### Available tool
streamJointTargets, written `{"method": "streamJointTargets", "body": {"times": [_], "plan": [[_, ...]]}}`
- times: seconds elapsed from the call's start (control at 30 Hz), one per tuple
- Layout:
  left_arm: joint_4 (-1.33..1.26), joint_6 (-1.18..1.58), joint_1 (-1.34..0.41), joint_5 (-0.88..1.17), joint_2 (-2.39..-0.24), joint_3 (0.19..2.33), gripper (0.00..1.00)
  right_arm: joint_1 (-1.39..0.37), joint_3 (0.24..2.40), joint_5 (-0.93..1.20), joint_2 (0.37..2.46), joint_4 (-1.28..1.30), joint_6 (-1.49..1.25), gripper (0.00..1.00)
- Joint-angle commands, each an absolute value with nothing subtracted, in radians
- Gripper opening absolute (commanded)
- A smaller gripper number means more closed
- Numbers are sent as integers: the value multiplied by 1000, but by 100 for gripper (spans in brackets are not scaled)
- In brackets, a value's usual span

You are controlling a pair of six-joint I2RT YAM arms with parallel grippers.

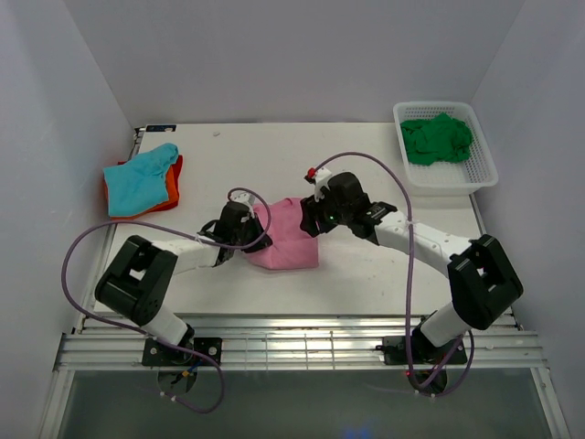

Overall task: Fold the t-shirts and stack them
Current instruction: Fold the tshirt

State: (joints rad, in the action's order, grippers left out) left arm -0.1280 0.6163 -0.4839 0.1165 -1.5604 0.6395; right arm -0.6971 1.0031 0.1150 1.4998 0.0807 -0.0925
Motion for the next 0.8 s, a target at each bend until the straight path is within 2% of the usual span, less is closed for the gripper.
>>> {"method": "streamJointTargets", "body": {"times": [0.0,0.2,0.3,0.33,0.4,0.43,0.77], "plan": [[-135,643,-537,181,-1591,606,0,-703,1022,167,1554,11,-112,58],[-153,655,-636,121,-1644,635,0,-701,1048,213,1640,-43,-120,51],[-156,664,-653,110,-1655,644,0,-701,1080,230,1696,-43,-126,38],[-158,667,-655,109,-1655,644,0,-703,1088,236,1703,-43,-129,28],[-160,670,-663,101,-1654,641,0,-703,1089,253,1710,-55,-141,18],[-160,672,-664,97,-1649,640,0,-701,1086,258,1713,-61,-146,8],[-173,680,-678,83,-1649,637,0,-701,977,325,1724,-133,-199,8]]}}
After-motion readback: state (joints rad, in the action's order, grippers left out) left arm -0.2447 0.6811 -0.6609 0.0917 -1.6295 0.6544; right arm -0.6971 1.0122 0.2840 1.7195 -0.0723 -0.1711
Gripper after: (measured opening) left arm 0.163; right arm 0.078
